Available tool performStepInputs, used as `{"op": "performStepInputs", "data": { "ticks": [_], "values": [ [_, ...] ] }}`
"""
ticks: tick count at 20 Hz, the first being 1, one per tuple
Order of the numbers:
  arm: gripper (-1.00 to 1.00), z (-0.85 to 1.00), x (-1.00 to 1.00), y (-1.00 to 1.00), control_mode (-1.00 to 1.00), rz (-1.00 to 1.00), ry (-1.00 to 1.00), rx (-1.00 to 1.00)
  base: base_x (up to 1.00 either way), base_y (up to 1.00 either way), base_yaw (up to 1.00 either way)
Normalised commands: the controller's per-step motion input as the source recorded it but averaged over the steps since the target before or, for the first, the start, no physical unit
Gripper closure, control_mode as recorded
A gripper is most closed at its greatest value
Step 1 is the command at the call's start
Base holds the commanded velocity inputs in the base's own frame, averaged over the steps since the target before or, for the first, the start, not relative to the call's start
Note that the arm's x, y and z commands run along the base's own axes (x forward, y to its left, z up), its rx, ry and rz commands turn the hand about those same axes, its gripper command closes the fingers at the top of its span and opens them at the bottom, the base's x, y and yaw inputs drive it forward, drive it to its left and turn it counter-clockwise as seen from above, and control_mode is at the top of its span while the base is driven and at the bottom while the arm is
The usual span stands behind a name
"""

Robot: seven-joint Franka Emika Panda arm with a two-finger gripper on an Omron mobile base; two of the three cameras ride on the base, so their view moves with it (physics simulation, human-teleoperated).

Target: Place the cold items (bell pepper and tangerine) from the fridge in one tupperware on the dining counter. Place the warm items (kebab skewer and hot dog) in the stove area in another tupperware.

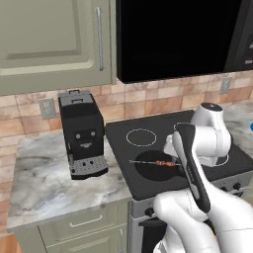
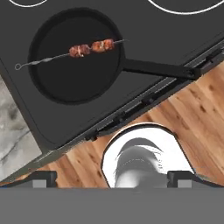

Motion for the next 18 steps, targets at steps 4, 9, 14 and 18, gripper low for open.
{"op": "performStepInputs", "data": {
  "ticks": [4, 9, 14, 18],
  "values": [
    [-1.0, -0.13, 0.77, 0.09, -1.0, 0.0, 0.02, 0.18, 0.0, 0.0, 0.0],
    [-1.0, -0.25, 0.55, 0.03, -1.0, -0.06, 0.02, 0.14, 0.0, 0.0, 0.0],
    [-1.0, -0.31, 0.43, 0.03, -1.0, -0.22, 0.05, 0.04, 0.0, 0.0, 0.0],
    [-1.0, -0.22, 0.39, 0.0, -1.0, -0.25, 0.15, 0.02, 0.0, 0.0, 0.0]
  ]
}}
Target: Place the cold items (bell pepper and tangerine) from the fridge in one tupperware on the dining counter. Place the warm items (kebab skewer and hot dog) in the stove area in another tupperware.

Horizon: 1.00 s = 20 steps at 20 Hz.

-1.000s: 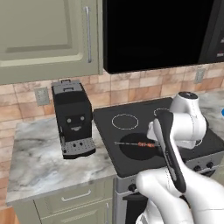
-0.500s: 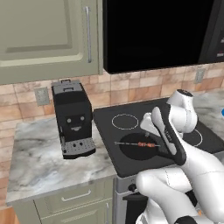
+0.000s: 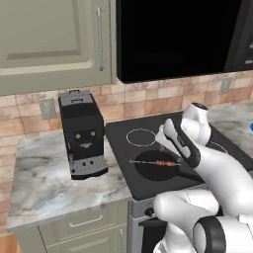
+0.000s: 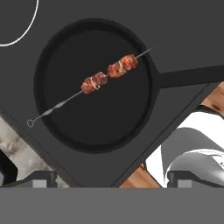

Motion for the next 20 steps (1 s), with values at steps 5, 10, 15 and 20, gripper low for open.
{"op": "performStepInputs", "data": {
  "ticks": [5, 10, 15, 20],
  "values": [
    [-1.0, -0.12, 0.14, 0.0, -1.0, 0.18, 0.01, 0.0, 0.0, 0.0, 0.0],
    [-1.0, -0.08, 0.0, 0.01, -1.0, 0.6, -0.1, -0.19, 0.0, 0.0, 0.0],
    [-1.0, -0.14, 0.0, 0.01, -1.0, 0.66, -0.1, -0.33, 0.0, 0.0, 0.0],
    [-1.0, -0.2, 0.0, 0.0, -1.0, 0.62, -0.08, -0.27, 0.0, 0.0, 0.0]
  ]
}}
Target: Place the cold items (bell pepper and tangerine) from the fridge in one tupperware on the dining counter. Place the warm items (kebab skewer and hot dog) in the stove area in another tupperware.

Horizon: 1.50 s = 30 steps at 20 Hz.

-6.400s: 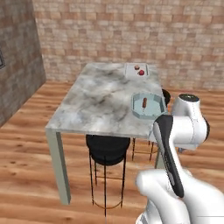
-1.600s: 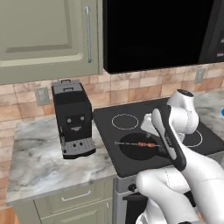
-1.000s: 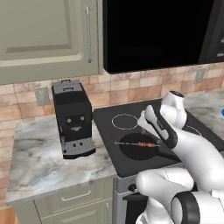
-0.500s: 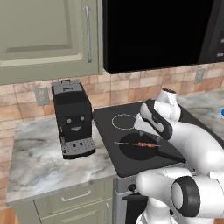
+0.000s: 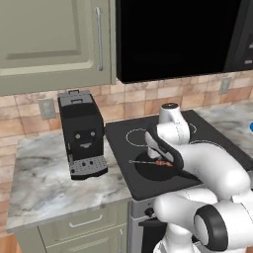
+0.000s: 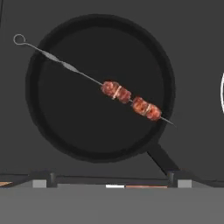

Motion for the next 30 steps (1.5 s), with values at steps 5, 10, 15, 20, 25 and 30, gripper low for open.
{"op": "performStepInputs", "data": {
  "ticks": [5, 10, 15, 20, 25, 30],
  "values": [
    [-1.0, -0.28, 0.0, -0.07, -1.0, 0.63, -0.02, -0.01, 0.0, 0.0, 0.0],
    [-1.0, -0.25, 0.0, -0.11, -1.0, 0.64, 0.0, 0.0, 0.0, 0.0, 0.0],
    [-1.0, -0.02, 0.14, -0.05, -1.0, 0.44, 0.0, 0.0, 0.0, 0.0, 0.0],
    [-1.0, -0.04, 0.2, 0.0, -1.0, 0.12, 0.0, 0.0, 0.0, 0.0, 0.0],
    [-1.0, -0.19, 0.21, 0.0, -1.0, 0.02, 0.0, -0.01, 0.0, 0.0, 0.0],
    [-1.0, -0.2, 0.24, 0.02, -1.0, 0.0, 0.0, -0.01, 0.0, 0.0, 0.0]
  ]
}}
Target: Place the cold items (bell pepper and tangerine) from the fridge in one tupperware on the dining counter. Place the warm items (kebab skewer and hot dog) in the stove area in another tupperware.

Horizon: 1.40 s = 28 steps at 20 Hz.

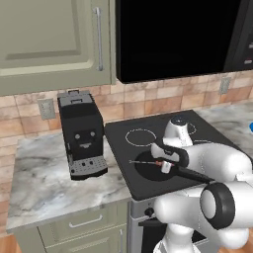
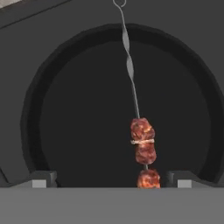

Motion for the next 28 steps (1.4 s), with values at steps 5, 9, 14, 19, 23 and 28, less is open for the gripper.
{"op": "performStepInputs", "data": {
  "ticks": [5, 9, 14, 19, 23, 28],
  "values": [
    [-1.0, -0.11, 0.23, 0.0, -1.0, 0.0, 0.0, 0.0, 0.0, 0.0, 0.0],
    [-1.0, -0.09, 0.2, 0.0, -1.0, 0.0, 0.0, 0.0, 0.0, 0.0, 0.0],
    [-1.0, -0.15, 0.15, 0.0, -1.0, 0.0, 0.0, 0.0, 0.0, 0.0, 0.0],
    [-1.0, -0.2, 0.15, 0.0, -1.0, 0.0, 0.0, 0.0, 0.0, 0.0, 0.0],
    [-1.0, -0.15, 0.17, 0.0, -1.0, 0.0, 0.0, 0.0, 0.0, 0.0, 0.0],
    [-1.0, -0.17, 0.07, 0.03, -1.0, 0.0, 0.0, -0.01, 0.0, 0.0, 0.0]
  ]
}}
